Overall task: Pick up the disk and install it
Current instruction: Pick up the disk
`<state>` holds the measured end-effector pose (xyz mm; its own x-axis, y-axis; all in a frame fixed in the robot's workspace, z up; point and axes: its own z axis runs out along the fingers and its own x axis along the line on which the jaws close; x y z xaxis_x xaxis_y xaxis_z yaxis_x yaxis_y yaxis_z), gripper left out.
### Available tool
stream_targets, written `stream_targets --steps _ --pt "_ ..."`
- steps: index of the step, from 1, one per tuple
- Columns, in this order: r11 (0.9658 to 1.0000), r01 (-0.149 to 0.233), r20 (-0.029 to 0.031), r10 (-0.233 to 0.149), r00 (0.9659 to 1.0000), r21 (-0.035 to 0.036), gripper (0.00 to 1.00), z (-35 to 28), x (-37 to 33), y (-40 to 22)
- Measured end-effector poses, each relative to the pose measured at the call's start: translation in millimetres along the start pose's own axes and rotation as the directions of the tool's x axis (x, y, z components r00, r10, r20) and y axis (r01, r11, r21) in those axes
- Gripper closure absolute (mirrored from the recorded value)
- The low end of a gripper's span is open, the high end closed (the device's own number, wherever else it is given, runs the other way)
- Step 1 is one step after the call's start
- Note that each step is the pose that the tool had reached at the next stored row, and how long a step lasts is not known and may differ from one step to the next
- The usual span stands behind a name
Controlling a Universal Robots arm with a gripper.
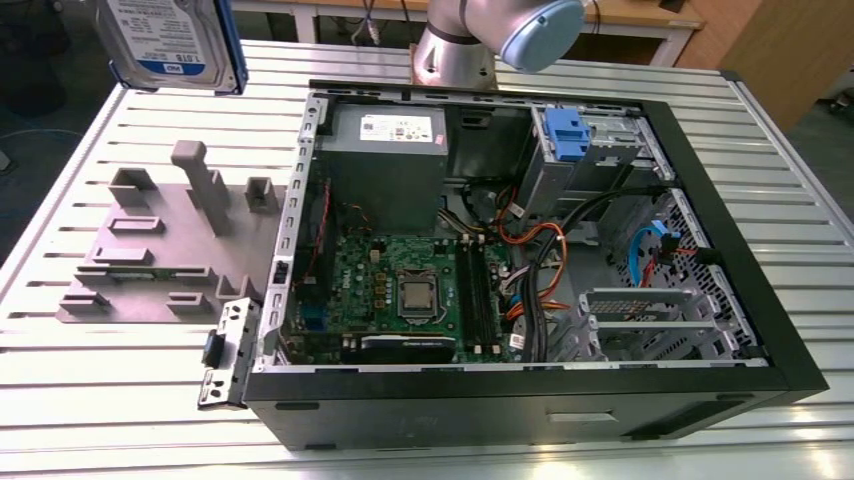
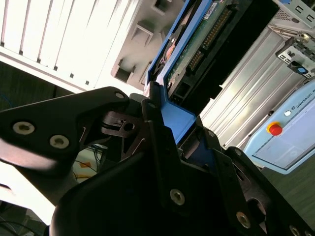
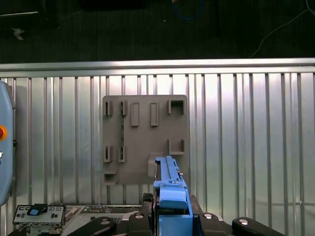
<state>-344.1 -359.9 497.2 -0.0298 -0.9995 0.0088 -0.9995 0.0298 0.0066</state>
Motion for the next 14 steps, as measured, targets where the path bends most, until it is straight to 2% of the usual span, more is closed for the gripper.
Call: stream_targets --steps 14 --pt "1.0 0.0 0.0 0.0 1.0 0.0 0.64 0.1 1.9 -0.2"
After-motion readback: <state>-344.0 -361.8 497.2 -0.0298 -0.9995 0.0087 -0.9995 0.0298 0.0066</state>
